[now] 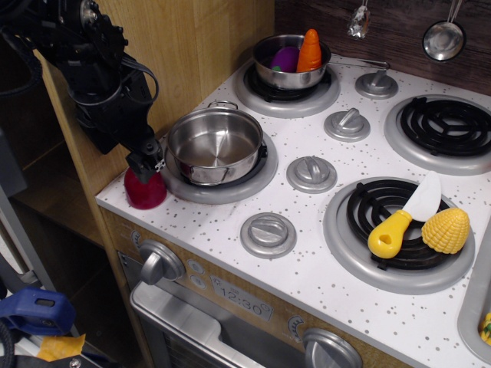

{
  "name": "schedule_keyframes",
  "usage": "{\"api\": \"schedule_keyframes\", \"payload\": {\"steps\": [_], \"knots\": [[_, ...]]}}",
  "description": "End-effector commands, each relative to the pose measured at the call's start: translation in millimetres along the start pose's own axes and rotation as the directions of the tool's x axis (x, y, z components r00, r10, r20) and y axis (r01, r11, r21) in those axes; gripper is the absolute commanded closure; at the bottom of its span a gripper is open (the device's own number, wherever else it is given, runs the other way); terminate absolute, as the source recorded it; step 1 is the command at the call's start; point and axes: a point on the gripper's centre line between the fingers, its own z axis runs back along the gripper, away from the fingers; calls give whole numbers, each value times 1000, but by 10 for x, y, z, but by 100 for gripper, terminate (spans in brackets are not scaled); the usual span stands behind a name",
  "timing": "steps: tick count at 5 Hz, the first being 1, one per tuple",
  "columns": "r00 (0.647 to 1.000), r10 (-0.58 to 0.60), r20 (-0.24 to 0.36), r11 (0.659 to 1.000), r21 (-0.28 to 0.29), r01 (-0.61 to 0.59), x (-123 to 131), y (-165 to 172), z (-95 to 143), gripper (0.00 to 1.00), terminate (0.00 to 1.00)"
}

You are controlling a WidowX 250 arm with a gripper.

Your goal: Put sweet potato in pan which is on stove

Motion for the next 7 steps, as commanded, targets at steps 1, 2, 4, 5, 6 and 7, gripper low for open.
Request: {"api": "schedule_keyframes", "payload": {"steps": [1, 2, 4, 5, 6, 7], "knots": [[1000, 0, 0, 1000, 0, 0, 0, 0, 0, 0, 0], [999, -1, 34, 1000, -12, 1, -24, 37, -185, 0, 0], [996, 4, 84, 998, -59, 1, -53, 39, -485, 0, 0], [996, 35, 79, 996, -82, -29, -62, 21, -552, 100, 0], [997, 45, 64, 998, -41, -42, -58, -33, -382, 100, 0], [999, 39, 36, 999, 10, -39, -41, -6, -137, 100, 0]]}}
